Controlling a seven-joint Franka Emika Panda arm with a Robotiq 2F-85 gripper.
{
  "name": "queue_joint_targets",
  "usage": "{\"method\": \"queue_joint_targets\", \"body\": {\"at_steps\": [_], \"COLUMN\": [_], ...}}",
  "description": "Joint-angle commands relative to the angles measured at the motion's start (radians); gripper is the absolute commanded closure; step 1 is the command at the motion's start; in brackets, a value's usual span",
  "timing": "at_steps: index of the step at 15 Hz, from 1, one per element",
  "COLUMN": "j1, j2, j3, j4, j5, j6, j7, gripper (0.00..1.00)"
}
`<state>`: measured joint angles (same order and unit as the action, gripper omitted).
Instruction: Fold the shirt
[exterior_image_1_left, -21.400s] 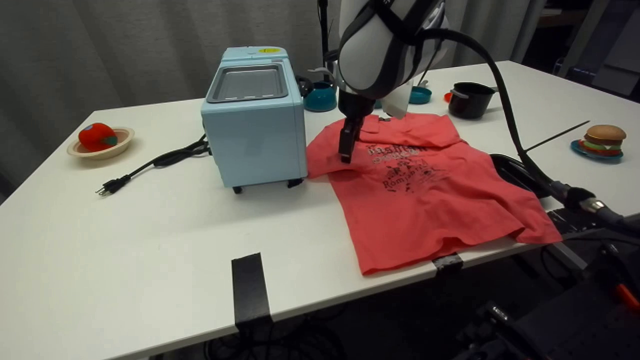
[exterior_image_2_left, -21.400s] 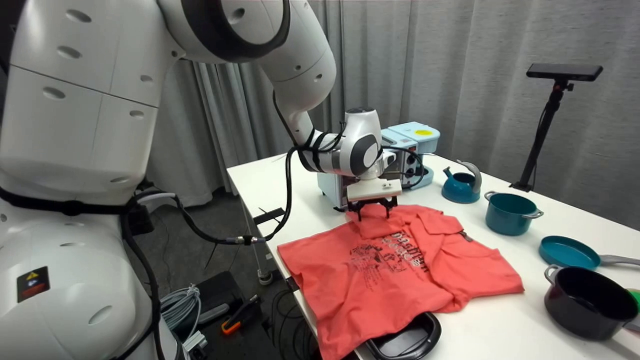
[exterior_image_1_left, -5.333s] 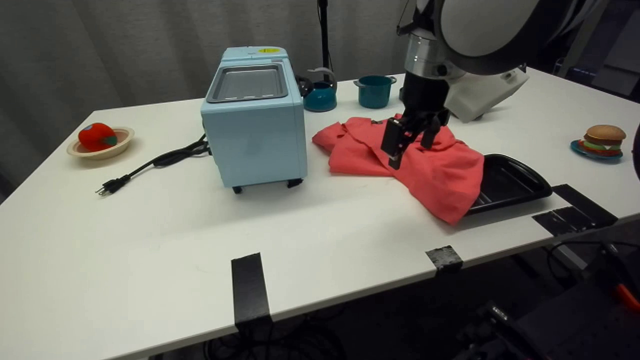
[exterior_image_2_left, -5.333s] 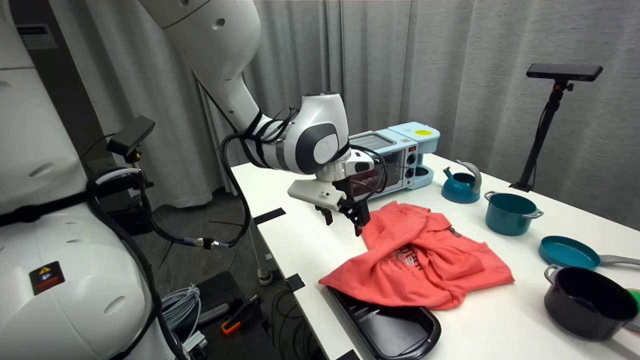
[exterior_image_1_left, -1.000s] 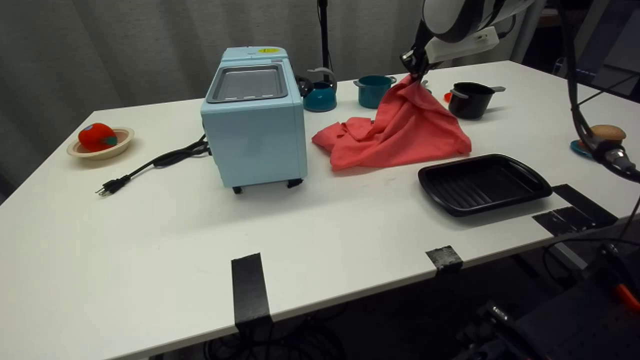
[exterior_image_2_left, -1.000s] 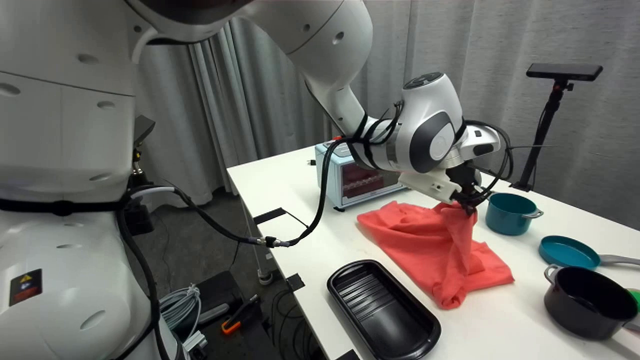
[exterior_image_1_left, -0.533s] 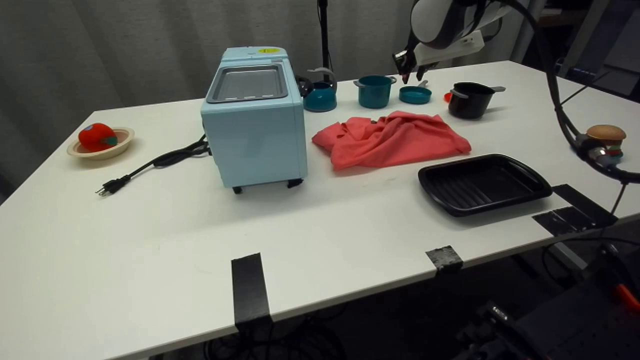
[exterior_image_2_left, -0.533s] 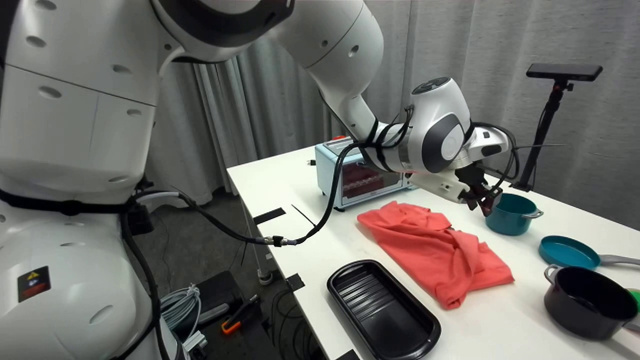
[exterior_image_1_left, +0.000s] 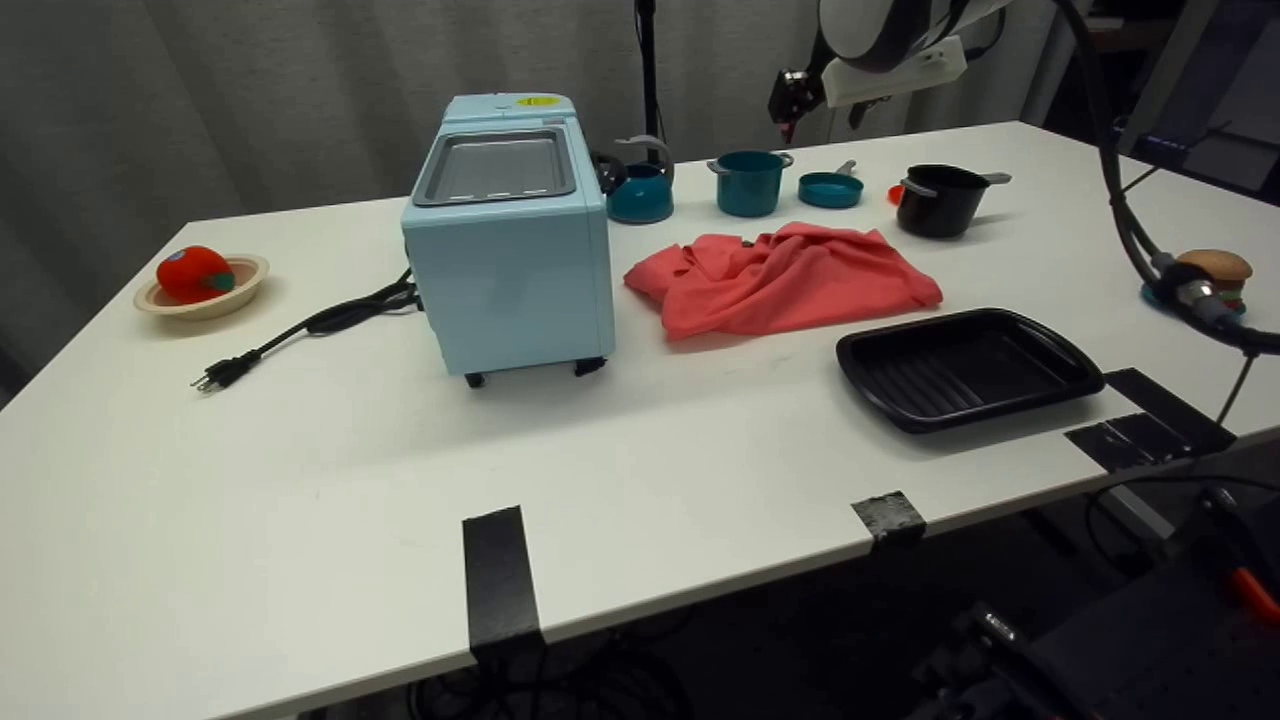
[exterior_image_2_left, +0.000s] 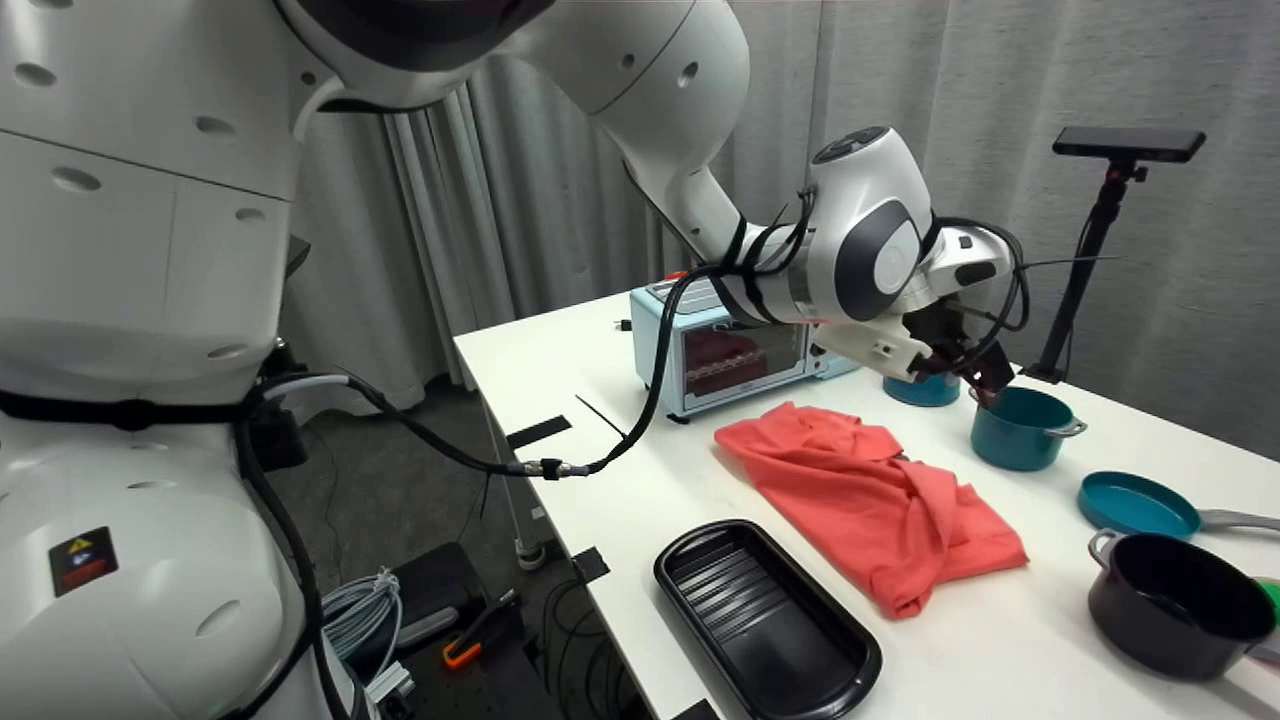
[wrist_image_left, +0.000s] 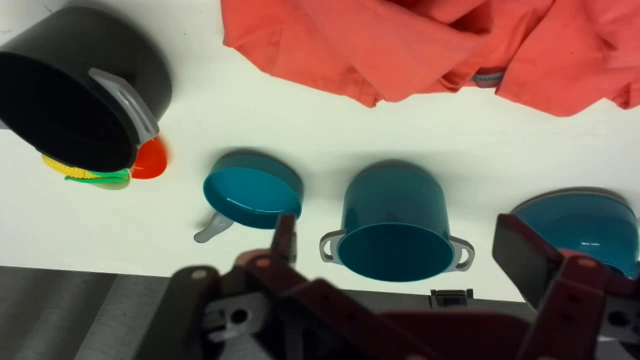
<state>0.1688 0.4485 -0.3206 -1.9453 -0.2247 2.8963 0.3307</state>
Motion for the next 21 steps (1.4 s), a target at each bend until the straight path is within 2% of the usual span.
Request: {"method": "queue_joint_targets", "body": {"at_steps": [1,3,7,10,11,14,18,19,21], "j1": [0.013,0.012,0.055,0.062,-0.024,-0.083,-0.156,-0.164,-0.180], "j2": [-0.148,-0.224,-0.374,-0.471,-0.505,-0.585,-0.668,-0.599,-0.629], "j3": [0.017,0.030,0.007,0.010,0.097,0.173,0.273,0.276,0.300], "j4": [-0.108,-0.161,-0.264,-0.324,-0.344,-0.390,-0.444,-0.396,-0.418], "j5": [-0.006,-0.021,-0.054,-0.125,-0.157,-0.203,-0.208,-0.158,-0.157], "j6": [-0.064,-0.089,-0.147,-0.196,-0.211,-0.252,-0.281,-0.257,-0.260], "j7": [-0.006,0.001,0.023,0.064,0.080,0.116,0.146,0.093,0.101], "gripper": [0.00,0.00,0.00,0.00,0.00,0.00,0.00,0.00,0.00]}}
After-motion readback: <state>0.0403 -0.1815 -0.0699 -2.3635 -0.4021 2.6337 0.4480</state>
